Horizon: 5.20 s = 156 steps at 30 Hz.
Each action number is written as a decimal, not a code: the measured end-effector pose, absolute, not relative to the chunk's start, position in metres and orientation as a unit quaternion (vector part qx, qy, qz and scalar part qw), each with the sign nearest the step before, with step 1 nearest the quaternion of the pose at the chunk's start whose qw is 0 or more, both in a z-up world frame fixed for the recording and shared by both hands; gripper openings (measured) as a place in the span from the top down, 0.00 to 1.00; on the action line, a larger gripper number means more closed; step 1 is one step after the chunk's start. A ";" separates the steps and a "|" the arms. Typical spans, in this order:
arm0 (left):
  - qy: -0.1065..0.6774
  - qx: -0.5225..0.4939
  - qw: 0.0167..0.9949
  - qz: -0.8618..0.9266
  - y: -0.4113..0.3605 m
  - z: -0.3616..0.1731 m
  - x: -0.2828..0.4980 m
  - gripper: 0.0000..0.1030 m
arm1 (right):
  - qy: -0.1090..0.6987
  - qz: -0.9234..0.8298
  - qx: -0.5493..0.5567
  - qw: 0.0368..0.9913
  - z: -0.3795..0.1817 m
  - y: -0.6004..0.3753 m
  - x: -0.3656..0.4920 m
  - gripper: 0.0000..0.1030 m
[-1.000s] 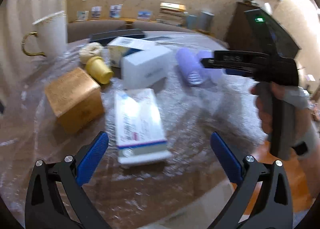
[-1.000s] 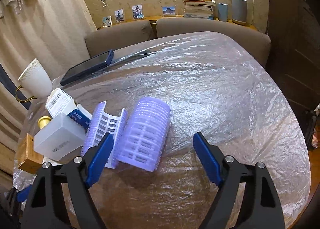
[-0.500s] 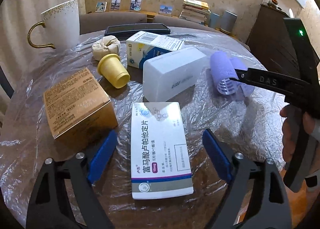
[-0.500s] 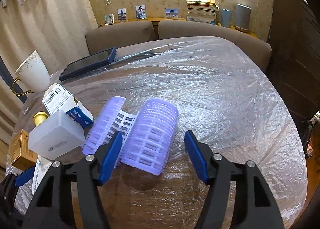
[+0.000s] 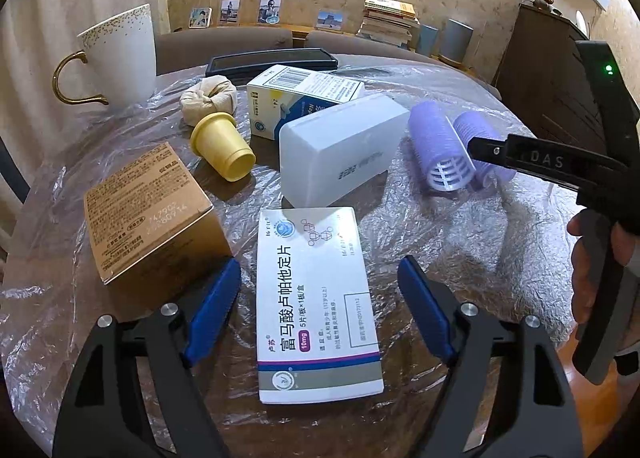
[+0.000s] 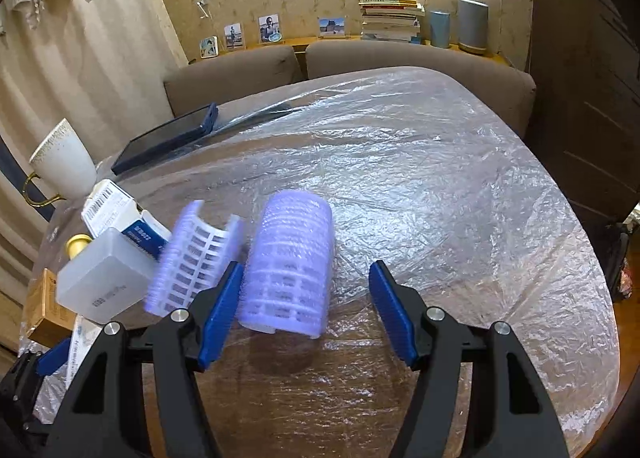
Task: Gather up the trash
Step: 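Grasp the purple hair roller with the right tool while the left tool grasps the white medicine box, then lift and carry the medicine box in the left tool while the right tool carries the roller toward the bin, then lower the medicine box into the bin with the left tool while the right tool lowers the roller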
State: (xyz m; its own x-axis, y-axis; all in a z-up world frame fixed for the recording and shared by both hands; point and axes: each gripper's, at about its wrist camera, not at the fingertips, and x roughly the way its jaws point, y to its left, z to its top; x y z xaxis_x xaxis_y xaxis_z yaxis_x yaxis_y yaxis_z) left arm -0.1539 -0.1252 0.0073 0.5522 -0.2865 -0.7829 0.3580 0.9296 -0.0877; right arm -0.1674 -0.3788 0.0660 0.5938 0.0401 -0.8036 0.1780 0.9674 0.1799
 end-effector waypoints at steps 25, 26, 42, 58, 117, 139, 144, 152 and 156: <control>0.421 0.078 0.888 -0.167 -0.130 0.007 -0.159 0.49 | 0.438 -0.017 0.054 0.897 0.068 -0.362 -0.170 0.58; 0.420 0.080 0.888 -0.167 -0.130 0.008 -0.159 0.49 | 0.438 -0.015 0.055 0.897 0.068 -0.362 -0.170 0.58; 0.422 0.059 0.889 -0.171 -0.123 0.015 -0.164 0.49 | 0.429 0.043 0.130 0.893 0.086 -0.377 -0.194 0.58; 0.424 0.041 0.889 -0.170 -0.116 0.021 -0.175 0.49 | 0.447 0.081 0.150 0.878 0.086 -0.376 -0.244 0.58; 0.445 0.027 0.876 -0.184 -0.081 0.036 -0.288 0.49 | 0.487 0.211 0.100 0.842 0.096 -0.339 -0.352 0.58; 0.486 0.039 0.852 -0.188 -0.089 0.010 -0.309 0.49 | 0.540 0.240 0.083 0.803 0.062 -0.326 -0.372 0.58; 0.496 0.045 0.846 -0.190 -0.092 0.000 -0.307 0.49 | 0.551 0.237 0.081 0.796 0.053 -0.325 -0.374 0.58; 0.518 0.050 0.833 -0.187 -0.094 -0.020 -0.305 0.49 | 0.569 0.229 0.075 0.786 0.035 -0.322 -0.374 0.58; 0.527 0.054 0.828 -0.185 -0.094 -0.031 -0.305 0.49 | 0.576 0.225 0.071 0.783 0.026 -0.319 -0.374 0.58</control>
State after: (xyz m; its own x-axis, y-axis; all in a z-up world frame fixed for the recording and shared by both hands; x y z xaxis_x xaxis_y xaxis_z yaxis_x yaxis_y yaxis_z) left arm -0.3051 -0.0943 -0.0309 0.3765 -0.2502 -0.8920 0.3636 0.9255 -0.1061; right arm -0.3741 -0.3191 0.0259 0.2355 0.4351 -0.8690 -0.2709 0.8881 0.3713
